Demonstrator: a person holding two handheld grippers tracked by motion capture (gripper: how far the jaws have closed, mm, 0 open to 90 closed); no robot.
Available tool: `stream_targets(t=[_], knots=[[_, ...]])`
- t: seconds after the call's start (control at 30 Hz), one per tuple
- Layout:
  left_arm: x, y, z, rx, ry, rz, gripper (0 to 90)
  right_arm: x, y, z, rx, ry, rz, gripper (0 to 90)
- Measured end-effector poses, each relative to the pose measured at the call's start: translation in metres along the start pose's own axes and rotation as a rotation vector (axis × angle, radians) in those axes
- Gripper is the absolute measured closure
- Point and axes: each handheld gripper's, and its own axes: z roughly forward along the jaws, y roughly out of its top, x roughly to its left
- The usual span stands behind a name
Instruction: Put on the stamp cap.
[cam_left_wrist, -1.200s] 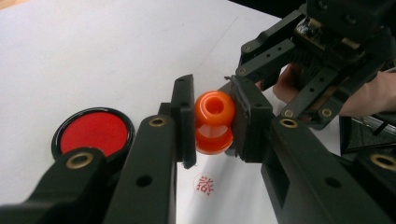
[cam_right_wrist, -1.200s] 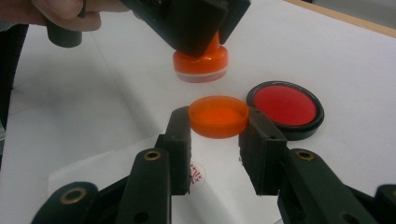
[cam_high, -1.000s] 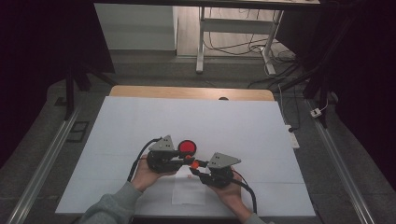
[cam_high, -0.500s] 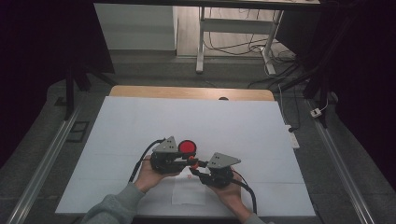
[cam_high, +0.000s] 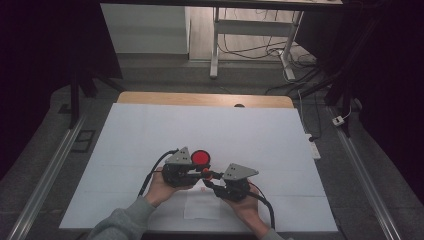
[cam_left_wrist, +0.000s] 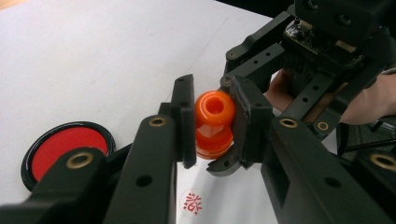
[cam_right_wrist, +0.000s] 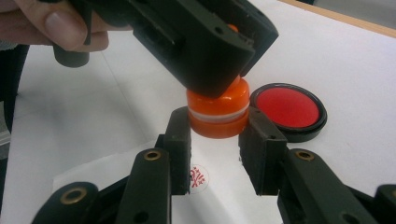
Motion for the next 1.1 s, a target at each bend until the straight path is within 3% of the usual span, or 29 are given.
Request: stream_targets(t=[0.63, 0.83, 1.1], knots=[[0.0007, -0.0029, 0.0017, -0.021, -0.014, -0.012, 72.4, 0.0017, 0.0006, -0.0018, 0.001, -0.017, -0.001, 64.9], [-0.0027, -0.0026, 0.0020, -0.017, 0.005, 0.012, 72.6, 0.0035, 0.0020, -0.0022, 0.002, -0.024, -0.004, 65.0], [-0.0024, -0.0031, 0.0024, -0.020, 0.000, 0.005, 72.8, 0.0047, 0.0022, -0.0024, 0.001, -0.030, -0.003, 65.1]])
